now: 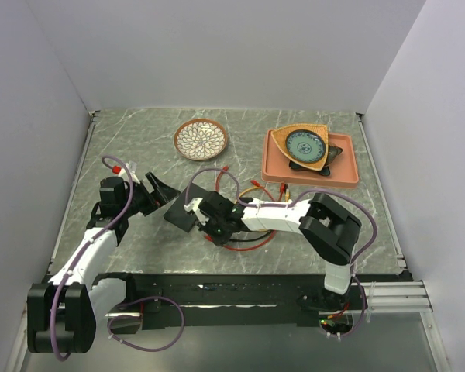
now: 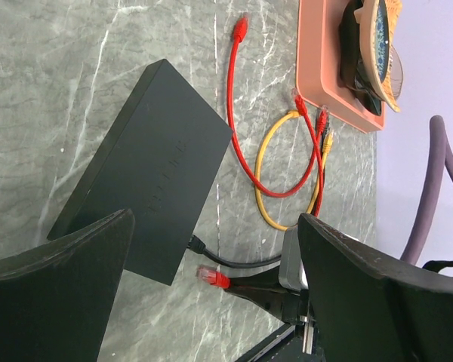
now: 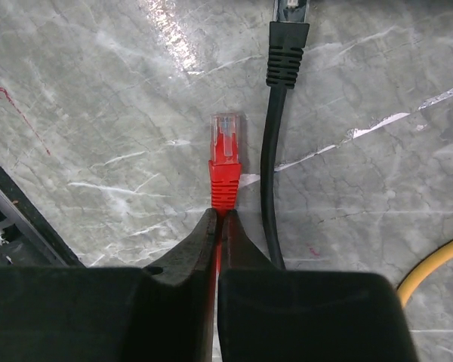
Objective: Insert the plug into the switch port
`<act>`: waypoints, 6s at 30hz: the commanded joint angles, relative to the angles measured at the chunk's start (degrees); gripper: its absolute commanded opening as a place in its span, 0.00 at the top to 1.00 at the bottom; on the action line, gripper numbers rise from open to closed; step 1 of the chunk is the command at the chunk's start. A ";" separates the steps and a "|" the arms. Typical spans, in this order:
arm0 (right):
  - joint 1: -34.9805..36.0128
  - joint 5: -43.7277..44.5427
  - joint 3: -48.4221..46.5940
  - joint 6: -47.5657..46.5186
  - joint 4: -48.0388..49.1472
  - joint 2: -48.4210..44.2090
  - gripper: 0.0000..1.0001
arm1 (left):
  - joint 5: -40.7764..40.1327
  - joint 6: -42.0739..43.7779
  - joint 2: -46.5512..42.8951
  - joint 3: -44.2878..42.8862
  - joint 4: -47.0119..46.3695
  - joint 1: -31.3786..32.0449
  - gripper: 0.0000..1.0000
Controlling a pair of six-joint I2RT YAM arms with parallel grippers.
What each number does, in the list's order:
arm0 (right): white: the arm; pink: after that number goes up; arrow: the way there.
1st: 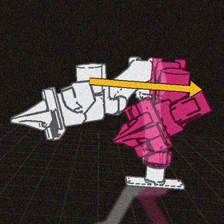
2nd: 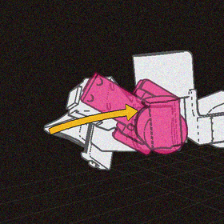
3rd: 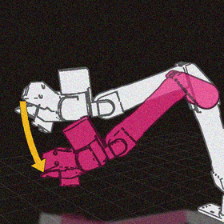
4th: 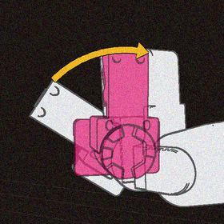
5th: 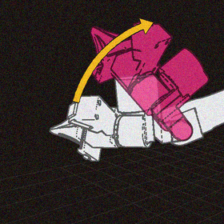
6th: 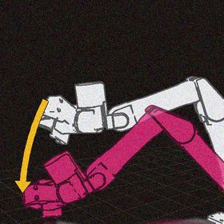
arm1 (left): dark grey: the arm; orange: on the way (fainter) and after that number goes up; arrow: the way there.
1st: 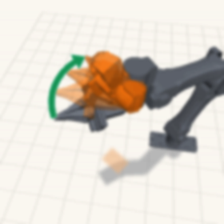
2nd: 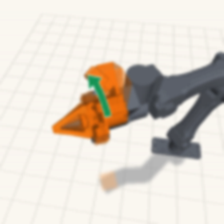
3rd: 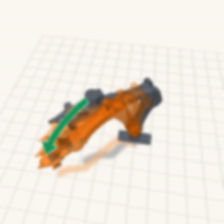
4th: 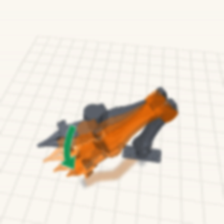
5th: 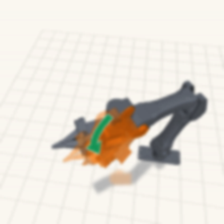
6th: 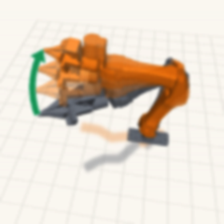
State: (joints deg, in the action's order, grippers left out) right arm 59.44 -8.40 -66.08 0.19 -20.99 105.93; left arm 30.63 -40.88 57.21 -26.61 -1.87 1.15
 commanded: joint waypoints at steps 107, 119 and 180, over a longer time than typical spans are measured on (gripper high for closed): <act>-7.76 8.67 15.81 9.39 20.82 -27.01 0.68 | 0.22 -12.47 17.41 -8.63 -21.24 27.33 0.99; -8.64 9.90 16.69 9.57 22.67 -27.36 1.00 | -1.01 -11.33 17.15 -8.28 -20.73 27.33 0.91; -6.53 2.07 -0.27 -2.56 10.01 -1.00 1.00 | -5.68 6.25 34.90 -12.94 -7.27 6.15 0.48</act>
State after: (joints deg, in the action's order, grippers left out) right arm 51.99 -7.81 -62.15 -0.12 -9.58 102.94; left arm 21.82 -35.14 91.77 -40.12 -5.80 7.51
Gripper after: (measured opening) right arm 0.055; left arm 0.525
